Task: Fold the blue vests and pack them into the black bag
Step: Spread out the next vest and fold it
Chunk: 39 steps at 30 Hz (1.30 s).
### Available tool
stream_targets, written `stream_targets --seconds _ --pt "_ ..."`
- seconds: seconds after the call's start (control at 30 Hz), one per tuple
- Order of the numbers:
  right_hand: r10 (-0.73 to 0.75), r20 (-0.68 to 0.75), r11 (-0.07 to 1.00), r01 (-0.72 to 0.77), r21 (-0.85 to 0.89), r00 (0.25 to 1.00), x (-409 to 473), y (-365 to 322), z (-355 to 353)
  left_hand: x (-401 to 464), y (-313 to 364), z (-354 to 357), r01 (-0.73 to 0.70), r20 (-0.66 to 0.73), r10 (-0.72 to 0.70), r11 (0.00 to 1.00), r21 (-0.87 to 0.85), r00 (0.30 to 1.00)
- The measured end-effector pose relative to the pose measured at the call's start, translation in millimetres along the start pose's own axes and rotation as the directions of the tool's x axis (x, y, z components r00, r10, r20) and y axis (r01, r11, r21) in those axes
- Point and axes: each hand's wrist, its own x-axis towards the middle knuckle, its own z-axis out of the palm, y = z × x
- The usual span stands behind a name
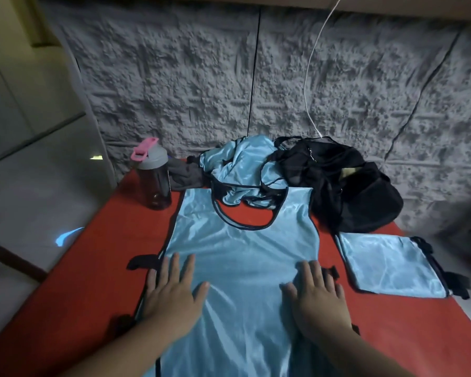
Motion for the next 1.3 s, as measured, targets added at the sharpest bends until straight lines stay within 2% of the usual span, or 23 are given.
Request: stream_targets --seconds 0.13,0.27,0.37,0.53,0.63,0.73,0.8,0.87,0.93,1.07,1.13,1.2,1.3 --pt "0.083 -0.043 0.997 -0.083 -0.001 0.996 -8.1 -3.3 -15.4 12.4 -13.4 -3.9 0.016 -0.023 -0.016 1.0 0.005 1.0" --pt "0.191 0.07 0.981 -0.187 -0.056 0.979 -23.1 -3.7 -22.6 18.9 -25.8 -4.5 0.02 -0.006 -0.02 1.0 0.001 1.0" --pt "0.257 0.072 0.966 -0.256 -0.03 0.964 -21.9 9.0 -27.9 19.6 -28.2 -4.4 0.024 0.002 -0.024 1.0 0.002 1.0" --pt "0.256 0.082 0.966 -0.258 0.015 0.963 -25.7 25.6 -31.6 19.9 -26.6 -8.0 -0.003 0.011 0.003 1.0 -0.013 1.0" --pt "0.205 0.047 0.974 -0.208 0.089 0.978 -30.7 30.8 -29.8 12.8 -28.3 -13.4 -0.086 -0.081 0.087 0.996 0.022 0.993" --pt "0.228 0.088 0.971 -0.233 0.056 0.97 -44.8 32.5 -34.8 -10.7 -28.6 -30.0 -0.133 -0.159 0.128 0.991 -0.023 0.979" --pt "0.249 0.118 0.966 -0.255 0.033 0.961 -56.5 31.4 -36.3 -36.1 -26.7 -45.1 -0.107 -0.235 0.101 0.994 -0.011 0.967" --pt "0.266 0.13 0.96 -0.275 0.054 0.955 -65.2 28.6 -35.0 -65.2 -23.7 -57.9 -0.012 -0.295 0.027 0.999 0.051 0.955" --pt "0.271 0.134 0.954 -0.285 0.094 0.953 -67.8 25.1 -31.9 -90.9 -23.1 -63.8 0.107 -0.212 -0.088 0.991 0.08 0.973" --pt "0.22 0.139 0.94 -0.248 0.234 0.966 -65.4 14.2 -35.6 -109.9 -37.0 -48.4 0.235 0.123 -0.238 0.971 0.037 0.964" --pt "0.219 0.118 0.88 -0.248 0.405 0.969 -64.3 11.3 -38.9 -108.6 -43.7 -41.1 0.274 0.152 -0.273 0.962 0.013 0.95" --pt "0.264 0.118 0.764 -0.283 0.579 0.957 -65.1 14.3 -40.5 -105.6 -50.2 -39.1 0.307 0.113 -0.301 0.951 -0.044 0.947" --pt "0.326 0.178 0.594 -0.348 0.726 0.928 -68.4 21.8 -44.1 -101.2 -65.3 -41.0 0.337 0.034 -0.337 0.922 -0.192 0.941"
